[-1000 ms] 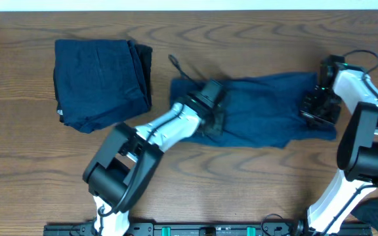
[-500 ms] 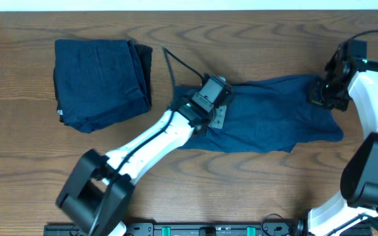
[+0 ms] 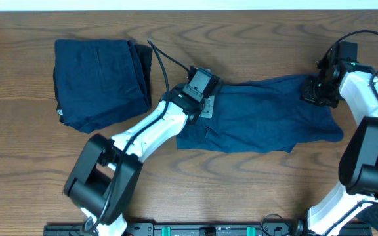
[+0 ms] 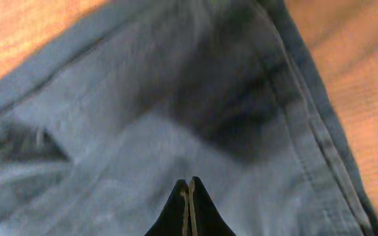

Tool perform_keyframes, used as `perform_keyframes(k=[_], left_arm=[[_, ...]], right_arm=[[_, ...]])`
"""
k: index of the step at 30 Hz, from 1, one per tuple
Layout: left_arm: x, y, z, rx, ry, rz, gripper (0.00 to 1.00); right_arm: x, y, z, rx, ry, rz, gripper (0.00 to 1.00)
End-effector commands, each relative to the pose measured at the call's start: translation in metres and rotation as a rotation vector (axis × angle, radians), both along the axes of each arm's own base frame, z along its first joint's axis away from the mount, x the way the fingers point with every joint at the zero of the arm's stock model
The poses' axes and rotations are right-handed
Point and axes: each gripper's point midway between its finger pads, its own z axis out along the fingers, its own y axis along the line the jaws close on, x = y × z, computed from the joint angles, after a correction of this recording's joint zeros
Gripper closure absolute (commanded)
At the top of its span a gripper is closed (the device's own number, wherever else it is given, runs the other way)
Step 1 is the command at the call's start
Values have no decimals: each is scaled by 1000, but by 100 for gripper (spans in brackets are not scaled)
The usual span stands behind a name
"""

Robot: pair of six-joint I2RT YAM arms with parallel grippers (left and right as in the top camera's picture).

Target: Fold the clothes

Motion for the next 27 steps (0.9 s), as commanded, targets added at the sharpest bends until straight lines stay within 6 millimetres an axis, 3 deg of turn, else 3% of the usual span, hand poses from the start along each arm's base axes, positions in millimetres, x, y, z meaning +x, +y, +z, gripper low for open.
perform_keyframes(k=[1, 5, 9, 15, 20, 24, 27], left_arm=[[4, 13, -17, 41, 16, 22, 94], [11, 16, -25, 38, 13, 36, 94], [14, 16, -30, 37, 11, 40, 94], [13, 17, -31, 66, 6, -9, 94], [13, 17, -31, 78, 0, -35, 94], [23, 10, -2, 48, -66, -48, 94], [30, 4, 34, -4, -142, -48, 94]], right_arm=[[7, 7, -15, 17, -2, 28, 99], [20, 5, -33, 15, -26, 28, 99], [47, 0, -46, -2, -114, 29, 99], [79, 3, -31, 30, -266, 49, 98], [92, -5, -23, 16, -332, 41, 93], [98, -2, -15, 31, -364, 53, 92], [103, 20, 13, 154, -427, 121, 90]])
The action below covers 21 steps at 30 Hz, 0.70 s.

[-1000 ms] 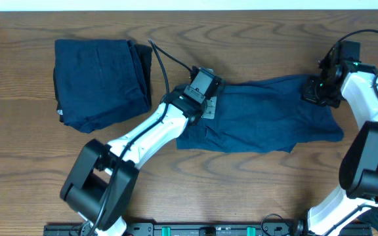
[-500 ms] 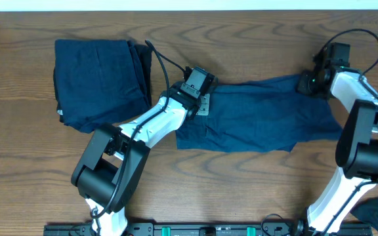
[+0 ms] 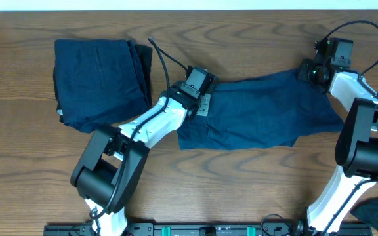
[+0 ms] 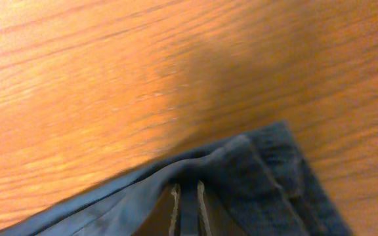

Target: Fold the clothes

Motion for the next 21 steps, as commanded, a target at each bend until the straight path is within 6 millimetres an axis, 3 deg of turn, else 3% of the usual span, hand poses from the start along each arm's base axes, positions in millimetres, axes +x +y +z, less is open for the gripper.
perform_keyframes(k=[1, 3, 5, 8, 10, 15, 21], left_arm=[[14, -5, 56, -59, -127, -15, 94], [11, -11, 70, -104, -138, -37, 94], [6, -20, 76, -152, -126, -70, 94], [-1, -31, 73, -203, -86, -106, 94], [-2, -35, 68, -223, -64, -114, 94], [-1, -39, 47, -219, -27, -113, 94], [-1, -39, 22, -197, 10, -109, 94]], right_arm=[[6, 31, 38, 160, -86, 134, 90], [2, 53, 66, 272, -127, 222, 90], [-11, 74, 94, 387, -134, 279, 98], [-28, 92, 99, 434, -74, 300, 99], [-38, 109, 94, 436, -29, 338, 99], [-56, 145, 59, 297, 99, 414, 99], [-64, 173, 17, 67, 195, 441, 99]])
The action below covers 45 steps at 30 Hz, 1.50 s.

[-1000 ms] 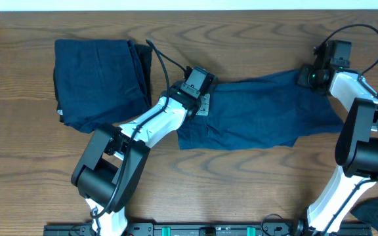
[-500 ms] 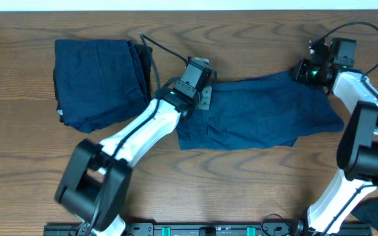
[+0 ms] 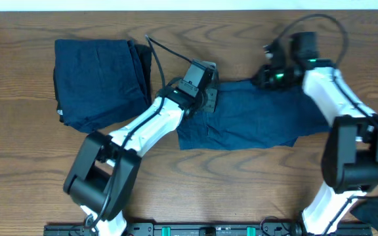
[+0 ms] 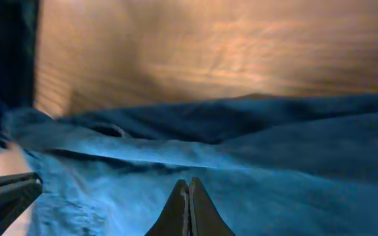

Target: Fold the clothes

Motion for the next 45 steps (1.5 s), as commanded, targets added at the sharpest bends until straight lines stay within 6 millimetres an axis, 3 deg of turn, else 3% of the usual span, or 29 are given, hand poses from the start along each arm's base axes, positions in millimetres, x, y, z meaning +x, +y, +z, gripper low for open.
perform_keyframes(k=[1, 9, 15, 20, 24, 28, 32, 36, 40, 45], left_arm=[[3, -2, -11, -6, 20, 5, 94], [23, 12, -33, 18, 7, 57, 94], [29, 23, -59, 41, 37, 83, 94], [28, 23, -62, 44, 43, 82, 94], [31, 21, -48, 44, 4, 53, 94], [33, 20, -12, 12, -51, 53, 94], [29, 22, 34, -27, -107, 61, 94], [11, 32, 53, -25, -75, 79, 94], [-16, 47, 37, 23, 66, 125, 94], [-50, 66, 15, 115, 221, 137, 94]], right_arm=[[1, 1, -31, -189, 3, 17, 99], [15, 19, -49, -302, -72, 35, 99], [40, 27, -59, -286, -161, 21, 98], [56, 30, -63, -272, -225, 11, 91], [70, 30, -38, -257, -291, -6, 91], [69, 19, 17, -247, -344, -35, 94], [46, 0, 78, -248, -363, -67, 94], [-3, -28, 109, -273, -262, -92, 98], [-54, -51, 107, -305, -93, -106, 99], [-98, -82, 77, -370, 126, -146, 99]])
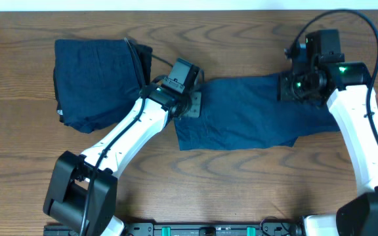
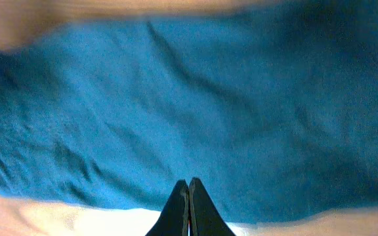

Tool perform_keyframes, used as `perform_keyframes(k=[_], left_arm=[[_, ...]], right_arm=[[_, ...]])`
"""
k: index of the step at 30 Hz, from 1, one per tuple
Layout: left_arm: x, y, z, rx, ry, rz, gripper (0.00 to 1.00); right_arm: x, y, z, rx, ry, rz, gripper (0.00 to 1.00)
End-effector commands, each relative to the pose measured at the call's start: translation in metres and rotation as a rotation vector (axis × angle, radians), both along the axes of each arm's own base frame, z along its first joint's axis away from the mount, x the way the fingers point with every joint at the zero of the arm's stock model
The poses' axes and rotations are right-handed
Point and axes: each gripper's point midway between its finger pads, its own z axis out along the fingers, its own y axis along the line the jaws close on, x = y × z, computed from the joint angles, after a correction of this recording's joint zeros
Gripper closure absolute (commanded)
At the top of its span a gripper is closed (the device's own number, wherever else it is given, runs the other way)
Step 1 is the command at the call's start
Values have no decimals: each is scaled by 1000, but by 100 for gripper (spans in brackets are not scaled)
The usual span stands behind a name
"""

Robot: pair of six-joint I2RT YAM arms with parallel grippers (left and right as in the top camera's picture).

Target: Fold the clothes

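A blue garment [image 1: 248, 115] lies spread across the middle of the wooden table; in the right wrist view it [image 2: 195, 98] fills most of the frame. My right gripper [image 1: 299, 86] hovers over its upper right part, and its fingertips [image 2: 188, 183] are pressed together with nothing showing between them. My left gripper [image 1: 190, 103] rests at the garment's upper left corner; from overhead its fingers are too hidden to read. A folded dark blue pile [image 1: 100, 82] sits at the far left.
The table's back edge [image 1: 189, 8] runs along the top of the overhead view. A cable [image 1: 346, 19] loops above the right arm. Bare wood [image 1: 241, 183] lies in front of the garment.
My right gripper has moved from the garment's upper middle edge rightward to over its upper right part. My left gripper has shifted a little left, nearer the folded pile.
My right gripper was shut over the garment's right end, then at its far upper right corner with cloth at its fingertips. Then it was at the upper middle edge, and now it is shut above the right part. The left gripper stayed at the left corner throughout.
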Motion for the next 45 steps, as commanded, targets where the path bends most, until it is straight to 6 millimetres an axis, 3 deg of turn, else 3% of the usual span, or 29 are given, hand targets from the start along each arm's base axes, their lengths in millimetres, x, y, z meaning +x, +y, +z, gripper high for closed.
perform_keyframes(k=[1, 7, 13, 17, 22, 28, 30, 33, 35, 40, 45], left_arm=[[-12, 12, -10, 40, 70, 34, 94], [-35, 23, -17, 86, 169, 30, 94], [-41, 26, -21, 98, 189, 31, 94], [-43, 28, -23, 102, 196, 32, 94], [-48, 31, -25, 113, 218, 39, 94], [-46, 31, -25, 116, 210, 41, 94], [-46, 31, -25, 117, 211, 41, 94], [-45, 32, -25, 118, 208, 44, 94], [-45, 34, -25, 119, 210, 48, 94], [-44, 34, -25, 117, 208, 51, 94], [-44, 34, -25, 118, 209, 51, 94]], right_arm=[[-18, -25, -28, -48, 111, -79, 99], [-45, -58, -77, -120, 217, -245, 99], [-55, -71, -131, -113, 190, -299, 98], [-67, -84, -148, -116, 202, -353, 96], [-82, -113, -149, -199, 246, -503, 99], [-83, -123, -149, -205, 243, -536, 99], [-79, -124, -149, -201, 227, -544, 99], [-65, -110, -145, -111, 193, -500, 99], [-58, -100, -131, -53, 197, -439, 99], [-47, -103, -100, -38, 203, -453, 99], [-40, -114, -109, -67, 152, -491, 99]])
